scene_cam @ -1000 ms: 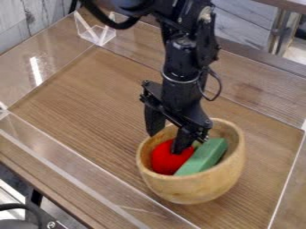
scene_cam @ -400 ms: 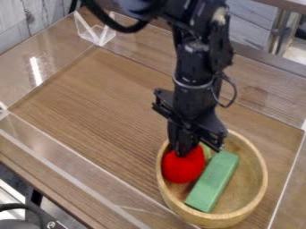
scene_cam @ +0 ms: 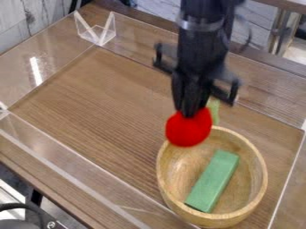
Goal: Move the red fruit to the left
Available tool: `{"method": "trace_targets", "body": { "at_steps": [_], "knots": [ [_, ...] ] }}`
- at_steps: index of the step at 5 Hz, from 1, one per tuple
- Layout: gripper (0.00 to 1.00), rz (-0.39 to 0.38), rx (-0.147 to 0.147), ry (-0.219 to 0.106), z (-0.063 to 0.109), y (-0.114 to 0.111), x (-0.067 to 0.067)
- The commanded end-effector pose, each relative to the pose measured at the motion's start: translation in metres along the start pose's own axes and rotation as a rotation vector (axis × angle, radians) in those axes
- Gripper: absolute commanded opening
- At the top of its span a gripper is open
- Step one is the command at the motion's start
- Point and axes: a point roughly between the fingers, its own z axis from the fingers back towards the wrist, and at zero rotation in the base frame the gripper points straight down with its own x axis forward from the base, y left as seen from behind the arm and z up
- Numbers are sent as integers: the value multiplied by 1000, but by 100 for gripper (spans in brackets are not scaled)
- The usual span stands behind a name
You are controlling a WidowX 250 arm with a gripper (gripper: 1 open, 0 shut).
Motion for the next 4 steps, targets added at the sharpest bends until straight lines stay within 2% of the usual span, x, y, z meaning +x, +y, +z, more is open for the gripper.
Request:
{"method": "trace_targets", "body": {
  "at_steps": [1,2,3,4],
  "knots": [
    [0,92,5,-79,26,24,12],
    [0,158,13,-81,27,55,14],
    [0,127,22,-74,21,80,10],
    [0,90,31,-64,12,84,15]
  ]
}}
